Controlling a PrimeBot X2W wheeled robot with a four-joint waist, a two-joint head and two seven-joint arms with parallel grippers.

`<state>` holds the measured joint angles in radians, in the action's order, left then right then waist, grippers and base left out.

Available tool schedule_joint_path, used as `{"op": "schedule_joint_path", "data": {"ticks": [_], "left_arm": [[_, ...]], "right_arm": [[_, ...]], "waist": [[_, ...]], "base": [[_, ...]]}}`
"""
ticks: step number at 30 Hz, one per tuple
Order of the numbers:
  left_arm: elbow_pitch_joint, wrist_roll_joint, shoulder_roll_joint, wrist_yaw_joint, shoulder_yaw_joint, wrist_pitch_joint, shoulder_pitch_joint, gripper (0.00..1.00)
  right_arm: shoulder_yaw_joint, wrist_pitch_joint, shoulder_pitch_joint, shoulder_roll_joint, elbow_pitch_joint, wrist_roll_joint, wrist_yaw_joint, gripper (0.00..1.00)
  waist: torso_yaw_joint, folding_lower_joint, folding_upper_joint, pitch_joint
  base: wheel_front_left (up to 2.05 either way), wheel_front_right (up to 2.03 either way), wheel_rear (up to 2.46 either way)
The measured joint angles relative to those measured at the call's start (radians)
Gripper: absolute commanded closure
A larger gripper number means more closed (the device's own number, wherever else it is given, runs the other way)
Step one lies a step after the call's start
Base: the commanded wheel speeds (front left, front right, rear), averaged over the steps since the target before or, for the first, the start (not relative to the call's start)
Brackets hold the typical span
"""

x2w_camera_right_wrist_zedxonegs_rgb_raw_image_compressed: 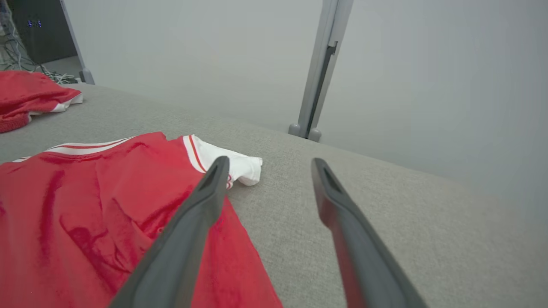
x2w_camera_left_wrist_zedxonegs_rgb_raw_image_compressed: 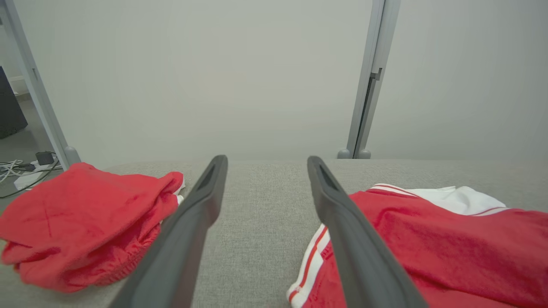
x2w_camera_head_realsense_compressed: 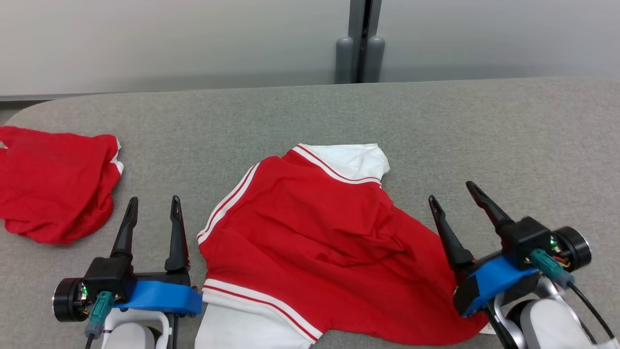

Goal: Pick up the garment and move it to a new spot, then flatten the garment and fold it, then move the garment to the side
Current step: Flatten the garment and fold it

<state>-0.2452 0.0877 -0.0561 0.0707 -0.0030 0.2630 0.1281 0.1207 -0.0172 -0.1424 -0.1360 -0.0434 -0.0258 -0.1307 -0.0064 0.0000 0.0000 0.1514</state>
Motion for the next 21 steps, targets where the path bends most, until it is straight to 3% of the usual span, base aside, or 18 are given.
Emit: {"op": "schedule_joint_path", "data": {"ticks": [12, 21], "left_arm": [[-0.006, 0.009, 0.003, 0.0, -0.018, 0.0, 0.042, 0.0], [-0.01, 0.022, 0.004, -0.009, -0.033, 0.0, 0.054, 0.0]], "right_arm": [[0.09, 0.016, -0.17, -0.075, -0.319, 0.0, 0.0, 0.0], [0.193, 0.048, -0.278, -0.101, -0.574, -0.005, 0.0, 0.0]], "waist": [[0.098, 0.0, 0.0001, 0.048], [0.136, 0.0, 0.0, 0.071]], "base": [[0.0, 0.0, 0.0], [0.0, 0.0, 0.0]]}}
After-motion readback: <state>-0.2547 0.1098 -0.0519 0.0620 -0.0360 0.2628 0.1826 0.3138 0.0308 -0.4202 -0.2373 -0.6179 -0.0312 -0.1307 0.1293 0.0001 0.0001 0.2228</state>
